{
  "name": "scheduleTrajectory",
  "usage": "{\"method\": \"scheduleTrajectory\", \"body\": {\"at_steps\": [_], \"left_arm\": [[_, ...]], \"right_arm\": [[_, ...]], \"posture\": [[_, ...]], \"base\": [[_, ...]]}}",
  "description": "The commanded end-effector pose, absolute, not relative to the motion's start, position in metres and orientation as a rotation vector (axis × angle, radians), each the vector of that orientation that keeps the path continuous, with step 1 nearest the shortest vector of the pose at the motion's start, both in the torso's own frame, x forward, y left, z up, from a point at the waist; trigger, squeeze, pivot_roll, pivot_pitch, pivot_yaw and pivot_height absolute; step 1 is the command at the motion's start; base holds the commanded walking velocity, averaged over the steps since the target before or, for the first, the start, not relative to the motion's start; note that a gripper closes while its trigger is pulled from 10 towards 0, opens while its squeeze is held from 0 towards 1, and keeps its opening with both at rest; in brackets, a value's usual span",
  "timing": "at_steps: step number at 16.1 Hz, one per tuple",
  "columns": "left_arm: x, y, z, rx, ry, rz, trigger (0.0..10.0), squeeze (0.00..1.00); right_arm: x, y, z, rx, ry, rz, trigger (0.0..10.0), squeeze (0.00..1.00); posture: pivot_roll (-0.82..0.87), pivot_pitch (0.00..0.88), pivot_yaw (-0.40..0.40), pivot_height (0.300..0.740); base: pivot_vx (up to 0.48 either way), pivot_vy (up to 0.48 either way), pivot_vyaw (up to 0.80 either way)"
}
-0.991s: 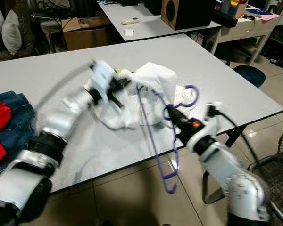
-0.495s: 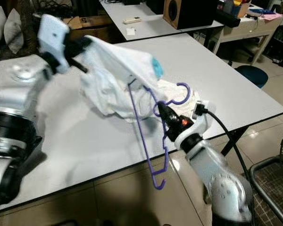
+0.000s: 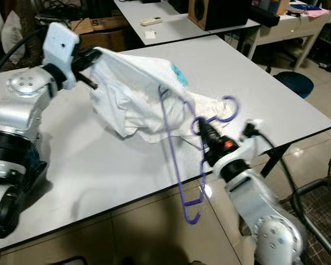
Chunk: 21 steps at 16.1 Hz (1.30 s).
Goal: Hang hanger
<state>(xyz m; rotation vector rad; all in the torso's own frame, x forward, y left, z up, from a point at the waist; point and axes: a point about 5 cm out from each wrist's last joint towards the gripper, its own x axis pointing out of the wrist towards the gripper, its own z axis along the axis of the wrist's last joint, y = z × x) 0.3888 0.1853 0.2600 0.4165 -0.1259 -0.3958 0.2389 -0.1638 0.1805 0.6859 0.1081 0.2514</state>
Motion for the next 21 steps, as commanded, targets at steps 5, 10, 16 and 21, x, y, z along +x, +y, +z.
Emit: {"method": "scheduleTrajectory", "body": {"at_steps": [5, 10, 16, 21], "left_arm": [[0.385, 0.212, 0.288, 0.478, -0.214, -0.268, 0.0, 0.0], [0.379, 0.224, 0.307, 0.472, -0.317, -0.191, 0.0, 0.0], [0.361, 0.154, 0.293, 0.391, -0.398, -0.637, 0.0, 0.0], [0.352, 0.144, 0.282, 0.394, -0.363, -0.78, 0.0, 0.0]], "right_arm": [[0.256, -0.195, 0.226, 0.849, -0.141, 0.152, 10.0, 0.0], [0.258, -0.203, 0.218, 0.953, -0.124, 0.084, 10.0, 0.0], [0.266, -0.176, 0.18, 0.865, 0.175, 0.118, 10.0, 0.0], [0.274, -0.164, 0.175, 0.924, 0.208, 0.203, 10.0, 0.0]], "posture": [[-0.05, 0.0, 0.049, 0.74], [-0.04, 0.0, 0.035, 0.74], [-0.05, 0.0, 0.037, 0.74], [-0.05, 0.0, 0.033, 0.74]], "base": [[0.0, 0.0, 0.0], [0.0, 0.0, 0.0], [0.0, 0.0, 0.0], [0.0, 0.0, 0.0]]}}
